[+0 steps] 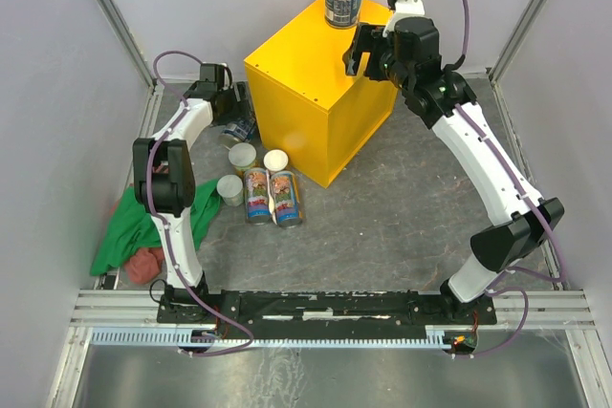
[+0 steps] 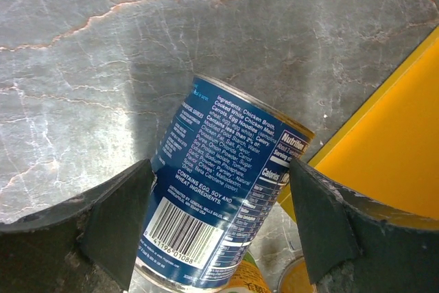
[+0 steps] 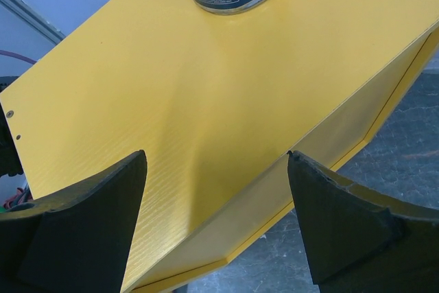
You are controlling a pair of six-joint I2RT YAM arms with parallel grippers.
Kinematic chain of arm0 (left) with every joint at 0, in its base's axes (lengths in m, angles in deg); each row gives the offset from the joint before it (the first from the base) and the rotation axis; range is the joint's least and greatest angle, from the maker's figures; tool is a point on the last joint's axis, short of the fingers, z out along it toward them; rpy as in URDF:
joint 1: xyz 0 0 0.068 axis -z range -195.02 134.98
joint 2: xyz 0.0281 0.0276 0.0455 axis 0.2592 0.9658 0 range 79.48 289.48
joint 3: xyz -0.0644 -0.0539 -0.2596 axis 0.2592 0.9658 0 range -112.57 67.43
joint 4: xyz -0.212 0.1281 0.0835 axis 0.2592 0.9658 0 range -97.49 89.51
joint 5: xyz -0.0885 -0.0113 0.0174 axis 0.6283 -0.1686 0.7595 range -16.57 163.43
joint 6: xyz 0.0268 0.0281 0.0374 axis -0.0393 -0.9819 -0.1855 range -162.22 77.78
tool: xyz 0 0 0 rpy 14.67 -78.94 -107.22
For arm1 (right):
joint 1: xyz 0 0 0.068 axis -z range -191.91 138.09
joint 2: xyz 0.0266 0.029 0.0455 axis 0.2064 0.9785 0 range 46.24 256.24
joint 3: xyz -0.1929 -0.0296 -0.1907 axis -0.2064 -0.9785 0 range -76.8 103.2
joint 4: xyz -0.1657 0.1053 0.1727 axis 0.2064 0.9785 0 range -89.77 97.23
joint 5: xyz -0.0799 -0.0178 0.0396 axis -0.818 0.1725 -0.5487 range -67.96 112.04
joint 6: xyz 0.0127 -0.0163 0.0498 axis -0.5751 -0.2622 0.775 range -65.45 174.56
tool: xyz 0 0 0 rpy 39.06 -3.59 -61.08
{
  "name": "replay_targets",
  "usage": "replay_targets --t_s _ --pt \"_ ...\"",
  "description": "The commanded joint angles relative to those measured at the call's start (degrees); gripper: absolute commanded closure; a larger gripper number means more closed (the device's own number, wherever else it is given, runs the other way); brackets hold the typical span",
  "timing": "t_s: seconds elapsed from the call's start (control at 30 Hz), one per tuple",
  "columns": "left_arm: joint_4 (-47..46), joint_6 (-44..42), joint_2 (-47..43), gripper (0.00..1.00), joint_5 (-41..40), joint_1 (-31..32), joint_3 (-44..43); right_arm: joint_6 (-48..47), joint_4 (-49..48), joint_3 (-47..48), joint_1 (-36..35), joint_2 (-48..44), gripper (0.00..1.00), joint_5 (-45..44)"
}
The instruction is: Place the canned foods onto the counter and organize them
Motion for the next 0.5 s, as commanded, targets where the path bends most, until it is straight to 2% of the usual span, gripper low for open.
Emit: replay_targets --t_s 0.0,0.27,0.47 --pt "5.3 2.6 2.7 0.14 7.2 1.1 -0.3 -0.2 -0.6 1.9 0.3 -0.2 0.09 1.3" --pt "6.7 3.4 3.1 0.11 12.9 1.1 0.2 0.1 -0.3 2.1 0.2 0.2 0.09 2.0" --pt "7.8 3.4 2.9 0.11 14.2 1.2 1.0 0.0 0.2 3.8 0.3 1.1 0.07 2.6"
